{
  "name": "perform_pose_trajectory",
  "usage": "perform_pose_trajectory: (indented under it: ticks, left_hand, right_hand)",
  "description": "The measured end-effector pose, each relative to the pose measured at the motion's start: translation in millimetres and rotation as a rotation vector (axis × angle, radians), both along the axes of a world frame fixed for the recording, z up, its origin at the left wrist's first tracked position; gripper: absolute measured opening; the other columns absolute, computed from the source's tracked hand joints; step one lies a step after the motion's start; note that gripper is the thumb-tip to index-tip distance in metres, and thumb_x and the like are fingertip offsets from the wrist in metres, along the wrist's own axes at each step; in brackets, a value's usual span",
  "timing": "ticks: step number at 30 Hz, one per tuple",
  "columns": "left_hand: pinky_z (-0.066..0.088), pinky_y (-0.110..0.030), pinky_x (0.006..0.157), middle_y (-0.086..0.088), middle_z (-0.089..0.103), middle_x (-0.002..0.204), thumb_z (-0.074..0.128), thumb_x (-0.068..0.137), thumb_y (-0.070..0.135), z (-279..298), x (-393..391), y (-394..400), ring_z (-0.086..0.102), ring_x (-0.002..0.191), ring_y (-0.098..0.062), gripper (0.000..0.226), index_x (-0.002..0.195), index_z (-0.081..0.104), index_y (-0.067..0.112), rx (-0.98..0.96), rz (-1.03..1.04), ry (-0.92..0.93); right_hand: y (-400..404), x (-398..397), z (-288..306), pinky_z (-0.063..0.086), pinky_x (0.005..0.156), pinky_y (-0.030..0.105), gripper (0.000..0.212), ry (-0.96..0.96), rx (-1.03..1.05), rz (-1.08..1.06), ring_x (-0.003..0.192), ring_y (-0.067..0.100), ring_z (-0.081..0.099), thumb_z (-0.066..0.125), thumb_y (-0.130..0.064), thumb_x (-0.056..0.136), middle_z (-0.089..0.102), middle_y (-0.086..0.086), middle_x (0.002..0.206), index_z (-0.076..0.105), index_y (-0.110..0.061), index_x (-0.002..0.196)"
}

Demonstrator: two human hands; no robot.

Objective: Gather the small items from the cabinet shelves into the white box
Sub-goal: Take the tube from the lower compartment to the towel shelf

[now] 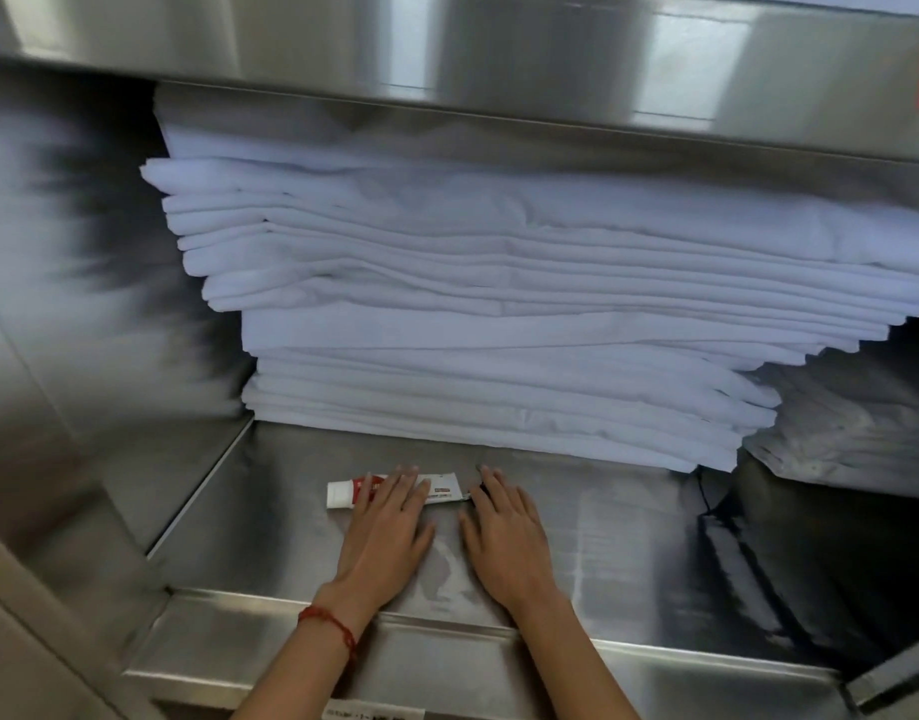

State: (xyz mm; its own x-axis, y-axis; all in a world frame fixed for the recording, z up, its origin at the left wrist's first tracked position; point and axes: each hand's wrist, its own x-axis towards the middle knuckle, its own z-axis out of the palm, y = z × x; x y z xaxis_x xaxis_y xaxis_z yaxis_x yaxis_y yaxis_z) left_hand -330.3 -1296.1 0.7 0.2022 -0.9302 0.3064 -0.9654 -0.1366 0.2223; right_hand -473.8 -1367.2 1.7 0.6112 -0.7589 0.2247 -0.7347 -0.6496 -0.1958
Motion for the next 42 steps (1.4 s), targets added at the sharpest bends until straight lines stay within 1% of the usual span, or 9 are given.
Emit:
perform_pose_trajectory:
  ticks: [5,9,13,21,33,35,37,39,42]
  left_hand:
    - [0.001,-0.041,0.116,-0.006,0.031,0.152,0.048,0.096,0.033,-3,3,-2,0.023,0.142,-0.022,0.052,0.143,0.038,0.013,0.008,-0.004,0.009]
    - [0.011,-0.043,0.115,-0.010,0.042,0.145,0.057,0.092,0.027,-4,3,-1,0.036,0.136,-0.026,0.049,0.136,0.048,0.010,-0.028,-0.003,0.034]
    - [-0.001,-0.032,0.116,-0.001,0.026,0.154,0.042,0.098,0.035,-5,4,-1,0.020,0.143,-0.015,0.051,0.145,0.033,0.018,0.003,-0.002,0.031]
    - [-0.002,-0.027,0.116,0.006,0.016,0.157,0.032,0.100,0.040,-7,4,5,0.011,0.144,-0.008,0.051,0.148,0.023,0.026,0.044,0.017,-0.002]
    - [0.001,-0.028,0.115,0.003,0.026,0.154,0.036,0.100,0.035,-6,-6,33,0.019,0.143,-0.011,0.047,0.146,0.032,0.023,-0.032,-0.016,0.042]
    - [0.005,-0.030,0.115,0.001,0.031,0.152,0.040,0.099,0.032,-6,-9,39,0.024,0.141,-0.014,0.046,0.143,0.037,0.021,-0.042,-0.022,0.025]
    - [0.020,-0.037,0.113,-0.006,0.046,0.142,0.055,0.094,0.026,-4,-12,46,0.040,0.134,-0.021,0.043,0.134,0.051,0.015,-0.057,-0.013,0.012]
    - [0.037,-0.044,0.102,-0.010,0.061,0.126,0.073,0.081,0.019,-3,-15,51,0.057,0.118,-0.026,0.041,0.120,0.064,0.010,-0.082,-0.012,-0.005]
    - [0.047,-0.045,0.091,-0.010,0.068,0.113,0.084,0.068,0.018,-2,-17,59,0.065,0.105,-0.025,0.043,0.108,0.070,0.009,-0.121,-0.017,-0.045]
  right_hand:
    - [-2,1,-4,0.005,0.116,0.030,0.048,0.000,0.018,0.004,0.144,0.012,0.012,0.024,-0.037,0.102,0.021,-0.001,0.156,0.032,-0.019,0.146]
    - [-2,1,-6,0.007,0.116,0.030,0.049,0.009,0.022,-0.001,0.144,0.012,0.011,0.024,-0.038,0.102,0.024,-0.003,0.155,0.029,-0.020,0.147]
    - [0,0,-6,0.006,0.115,0.029,0.048,0.014,0.018,-0.011,0.144,0.011,0.011,0.024,-0.037,0.102,0.026,-0.005,0.154,0.030,-0.021,0.147]
    - [10,-2,-7,0.007,0.116,0.029,0.048,-0.001,0.020,-0.026,0.144,0.012,0.013,0.025,-0.037,0.102,0.028,-0.004,0.153,0.032,-0.019,0.146]
    - [40,-11,-7,0.008,0.115,0.028,0.048,-0.034,0.026,-0.053,0.144,0.013,0.013,0.027,-0.036,0.102,0.030,-0.003,0.153,0.033,-0.019,0.146]
    - [47,-13,-8,0.007,0.116,0.028,0.048,-0.047,0.032,-0.057,0.144,0.012,0.012,0.026,-0.037,0.102,0.030,-0.003,0.153,0.032,-0.019,0.146]
    - [54,-15,-8,0.006,0.115,0.027,0.048,-0.059,0.033,-0.060,0.144,0.012,0.011,0.027,-0.037,0.102,0.029,-0.003,0.153,0.032,-0.019,0.146]
    - [61,-16,-9,0.006,0.116,0.027,0.048,-0.070,0.028,-0.062,0.145,0.012,0.010,0.026,-0.037,0.102,0.029,-0.003,0.153,0.032,-0.019,0.146]
    - [70,-18,-10,0.006,0.116,0.027,0.047,-0.089,0.032,-0.069,0.145,0.011,0.009,0.026,-0.036,0.103,0.028,-0.003,0.153,0.032,-0.019,0.146]
